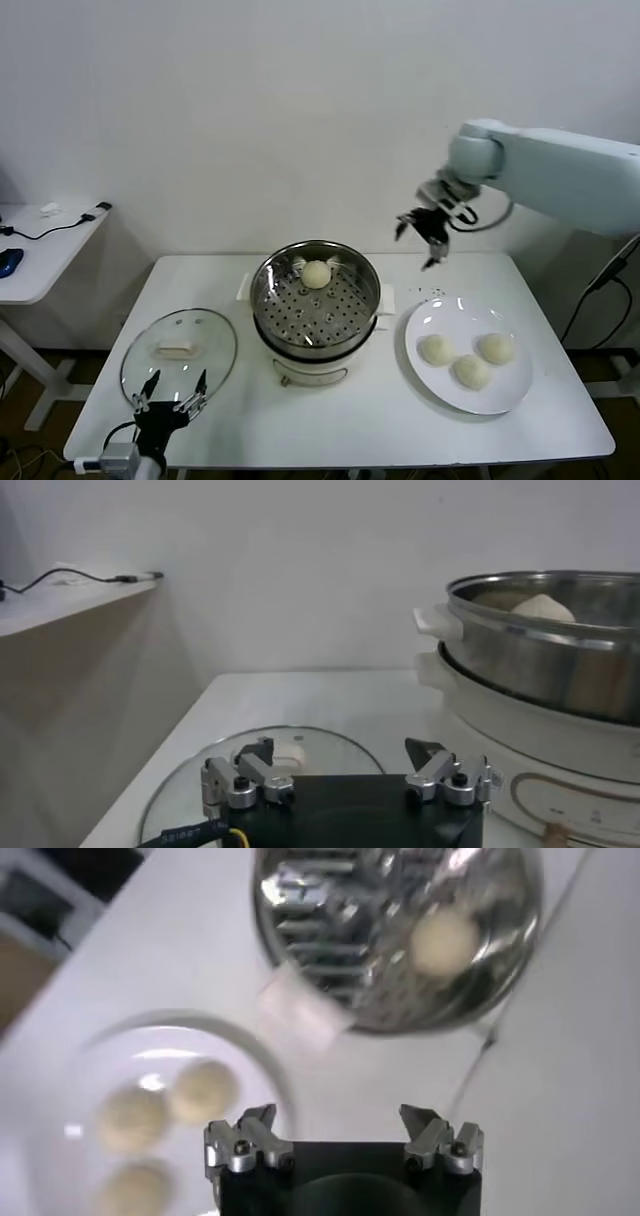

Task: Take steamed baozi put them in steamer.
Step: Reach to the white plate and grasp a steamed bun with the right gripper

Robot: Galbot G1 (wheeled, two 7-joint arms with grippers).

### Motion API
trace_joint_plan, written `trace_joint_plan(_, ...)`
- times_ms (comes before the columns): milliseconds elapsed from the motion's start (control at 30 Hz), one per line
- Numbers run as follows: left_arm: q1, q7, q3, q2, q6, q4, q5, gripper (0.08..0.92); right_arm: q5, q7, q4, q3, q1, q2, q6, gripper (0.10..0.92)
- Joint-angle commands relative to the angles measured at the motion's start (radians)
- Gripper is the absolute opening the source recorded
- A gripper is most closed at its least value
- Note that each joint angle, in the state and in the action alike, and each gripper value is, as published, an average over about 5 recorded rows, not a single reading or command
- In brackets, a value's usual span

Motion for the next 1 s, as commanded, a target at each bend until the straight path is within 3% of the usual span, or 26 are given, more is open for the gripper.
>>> trace_joint_plan(33, 0.0, 0.0, 0.0, -0.003, -0.001, 0.003, 0.001, 0.823, 0.113, 0.075, 0.207, -0.128, -0.04, -0.259, -0.274, 0.823)
trace_joint_plan(400, 0.002, 0.0, -0.001, -0.011, -0.002, 0.015, 0.004, 0.823, 0.008, 0.243, 0.109, 0.145, -0.424, -0.196, -0.429, 0.823)
trace_joint_plan(1000, -0.004, 0.0, -0.005, -0.008, -0.013, 0.038, 0.004, 0.823, -0.079, 0.243, -0.069, 0.303, -0.591, -0.078, -0.402, 0.823)
